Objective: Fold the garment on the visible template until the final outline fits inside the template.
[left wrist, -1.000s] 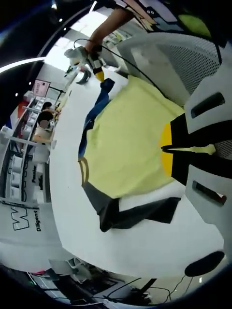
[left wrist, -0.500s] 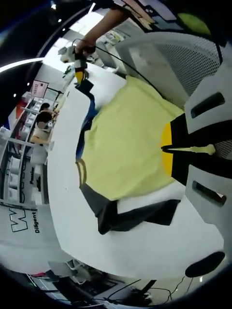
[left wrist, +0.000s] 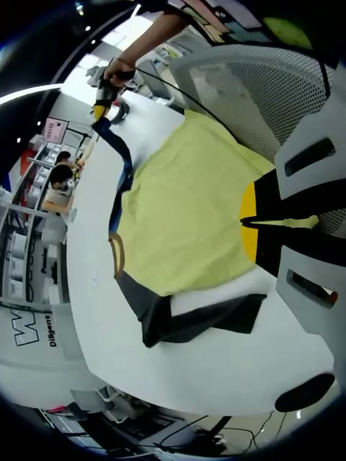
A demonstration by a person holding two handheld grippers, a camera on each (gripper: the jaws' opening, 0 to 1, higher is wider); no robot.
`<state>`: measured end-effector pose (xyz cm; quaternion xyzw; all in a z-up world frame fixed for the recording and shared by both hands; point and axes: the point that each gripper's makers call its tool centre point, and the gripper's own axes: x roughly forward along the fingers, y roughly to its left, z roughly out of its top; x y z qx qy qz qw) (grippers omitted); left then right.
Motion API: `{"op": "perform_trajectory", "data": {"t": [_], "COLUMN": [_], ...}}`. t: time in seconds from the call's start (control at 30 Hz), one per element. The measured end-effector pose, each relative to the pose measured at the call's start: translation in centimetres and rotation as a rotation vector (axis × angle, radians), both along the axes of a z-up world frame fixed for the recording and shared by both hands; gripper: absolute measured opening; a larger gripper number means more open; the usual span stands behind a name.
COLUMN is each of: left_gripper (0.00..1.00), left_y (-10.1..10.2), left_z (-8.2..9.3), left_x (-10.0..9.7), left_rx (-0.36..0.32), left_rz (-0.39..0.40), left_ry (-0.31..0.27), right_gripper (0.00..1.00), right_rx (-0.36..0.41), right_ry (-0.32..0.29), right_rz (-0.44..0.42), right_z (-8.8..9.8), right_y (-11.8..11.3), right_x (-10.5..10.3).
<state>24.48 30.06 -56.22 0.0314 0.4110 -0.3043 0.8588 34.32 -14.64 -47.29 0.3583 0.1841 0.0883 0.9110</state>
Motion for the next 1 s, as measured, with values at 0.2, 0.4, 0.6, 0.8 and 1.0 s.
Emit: {"op": "perform_trajectory", "data": {"t": [0.2,0.4,0.6,0.8,1.0], "left_gripper": [0.0,0.0,0.0,0.0,0.0], "left_y": [0.1,0.1,0.8,1.2,1.2], "left_z": [-0.5,-0.5,-0.8,-0.9,-1.0], "left_x": [-0.2,-0.2,-0.1,-0.4,-0.5], "left_rx": [0.08,0.051,0.049,0.054,0.052], "left_rz": [-0.049,-0.02,0.019,0.028,0.031], "left_ry": [-0.019,-0.005,0.012,0.018,0.021], "right_gripper": [0.0,0.0,0.0,0.0,0.0], "right_rx": [-0.016,0.076,0.041,0.053,0.053], "right_ry": [0.002,0.048,0.143,0.151,0.118], "right_rz": [-0.131,-0.287,-0.369,-0.389,-0.38], "right_z": [-0.8,-2.2,-4.6,-5.2,-4.3], "right_y": [-3.5,-6.3,-8.4,-8.9,-8.8], "right_x": [0.1,-0.4,-0.9,-1.1,-0.8]}}
